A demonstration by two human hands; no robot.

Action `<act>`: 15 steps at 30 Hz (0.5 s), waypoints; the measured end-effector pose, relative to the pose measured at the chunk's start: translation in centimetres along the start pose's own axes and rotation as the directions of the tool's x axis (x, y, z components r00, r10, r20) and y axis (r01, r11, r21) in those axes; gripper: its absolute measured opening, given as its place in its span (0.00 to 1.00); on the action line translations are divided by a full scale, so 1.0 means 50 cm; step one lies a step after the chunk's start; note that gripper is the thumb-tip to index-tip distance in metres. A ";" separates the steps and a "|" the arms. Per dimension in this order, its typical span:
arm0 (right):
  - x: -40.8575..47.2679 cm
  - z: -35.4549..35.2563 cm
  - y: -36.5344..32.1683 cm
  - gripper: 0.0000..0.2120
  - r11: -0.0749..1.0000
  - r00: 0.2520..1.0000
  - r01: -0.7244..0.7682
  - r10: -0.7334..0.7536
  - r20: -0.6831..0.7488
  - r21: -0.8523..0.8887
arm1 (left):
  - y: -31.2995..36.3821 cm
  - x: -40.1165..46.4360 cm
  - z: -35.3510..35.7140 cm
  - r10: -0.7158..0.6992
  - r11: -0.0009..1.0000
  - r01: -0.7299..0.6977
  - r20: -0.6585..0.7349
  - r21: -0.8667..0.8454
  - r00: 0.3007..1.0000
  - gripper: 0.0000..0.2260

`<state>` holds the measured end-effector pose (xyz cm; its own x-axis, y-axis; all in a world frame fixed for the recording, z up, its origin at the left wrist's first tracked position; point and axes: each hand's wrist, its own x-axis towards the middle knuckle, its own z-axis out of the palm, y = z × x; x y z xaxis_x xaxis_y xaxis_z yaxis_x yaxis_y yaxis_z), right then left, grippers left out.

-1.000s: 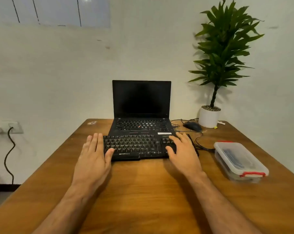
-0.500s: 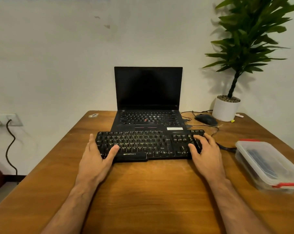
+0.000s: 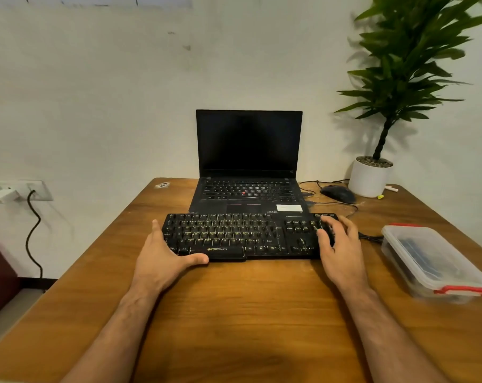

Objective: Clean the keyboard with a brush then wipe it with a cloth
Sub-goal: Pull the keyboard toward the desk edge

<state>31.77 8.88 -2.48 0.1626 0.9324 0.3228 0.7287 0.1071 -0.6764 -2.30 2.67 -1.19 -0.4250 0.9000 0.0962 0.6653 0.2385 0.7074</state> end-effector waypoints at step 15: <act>-0.143 -0.052 -0.018 0.20 0.993 0.993 0.026 -0.012 0.118 -0.119 | -0.043 -0.135 -0.059 -0.029 0.998 0.029 -0.013 0.055 1.000 0.73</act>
<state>31.69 1.23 -2.43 0.0743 0.9654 0.2499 0.8067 0.0891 -0.5842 -2.67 -4.99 -1.27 -0.4516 0.8882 0.0849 0.6854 0.2844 0.6703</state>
